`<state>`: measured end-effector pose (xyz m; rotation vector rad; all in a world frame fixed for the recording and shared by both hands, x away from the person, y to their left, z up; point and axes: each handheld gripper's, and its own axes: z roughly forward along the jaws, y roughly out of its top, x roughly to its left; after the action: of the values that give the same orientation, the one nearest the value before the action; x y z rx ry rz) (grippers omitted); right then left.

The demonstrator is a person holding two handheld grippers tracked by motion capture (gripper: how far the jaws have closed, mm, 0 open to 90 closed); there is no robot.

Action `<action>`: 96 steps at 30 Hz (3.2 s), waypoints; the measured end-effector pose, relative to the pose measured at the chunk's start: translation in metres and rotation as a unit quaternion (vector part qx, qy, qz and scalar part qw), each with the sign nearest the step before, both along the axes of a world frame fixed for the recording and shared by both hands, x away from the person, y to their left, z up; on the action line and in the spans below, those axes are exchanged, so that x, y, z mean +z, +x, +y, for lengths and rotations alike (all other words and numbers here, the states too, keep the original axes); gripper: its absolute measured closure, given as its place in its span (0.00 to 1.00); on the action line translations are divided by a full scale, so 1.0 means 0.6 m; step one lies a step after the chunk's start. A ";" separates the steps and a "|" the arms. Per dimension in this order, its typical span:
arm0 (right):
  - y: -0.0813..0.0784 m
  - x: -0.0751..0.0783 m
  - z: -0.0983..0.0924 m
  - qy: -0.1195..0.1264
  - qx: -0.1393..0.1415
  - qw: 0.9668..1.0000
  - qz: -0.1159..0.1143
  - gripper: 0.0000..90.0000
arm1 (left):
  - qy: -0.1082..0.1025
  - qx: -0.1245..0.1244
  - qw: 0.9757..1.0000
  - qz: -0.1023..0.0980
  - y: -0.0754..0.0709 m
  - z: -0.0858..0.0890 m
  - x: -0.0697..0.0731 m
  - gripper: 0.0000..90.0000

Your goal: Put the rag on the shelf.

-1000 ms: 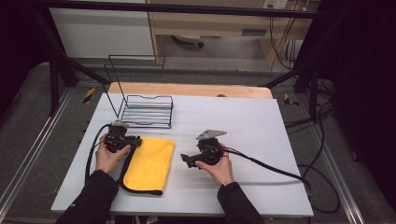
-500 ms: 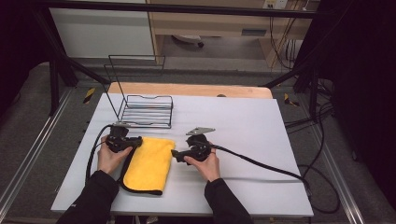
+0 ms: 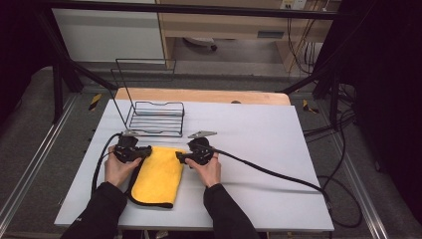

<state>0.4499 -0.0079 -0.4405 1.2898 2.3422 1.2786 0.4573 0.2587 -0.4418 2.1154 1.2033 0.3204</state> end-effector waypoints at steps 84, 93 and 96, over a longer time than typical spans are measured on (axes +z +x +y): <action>-0.074 0.134 0.002 0.082 0.054 0.989 -0.109 0.93 | -0.114 0.017 0.979 -0.165 -0.118 0.056 0.134 0.90; -0.080 0.164 0.005 0.082 0.063 0.984 -0.143 0.93 | -0.124 0.024 0.973 -0.195 -0.133 0.061 0.160 0.90; -0.082 0.174 0.007 0.079 0.065 0.983 -0.153 0.93 | -0.125 0.026 0.971 -0.204 -0.136 0.061 0.166 0.90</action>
<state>0.4006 -0.0040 -0.3363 0.9116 2.1725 1.6040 0.3755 0.2955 -0.3420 1.6983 0.9973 0.5665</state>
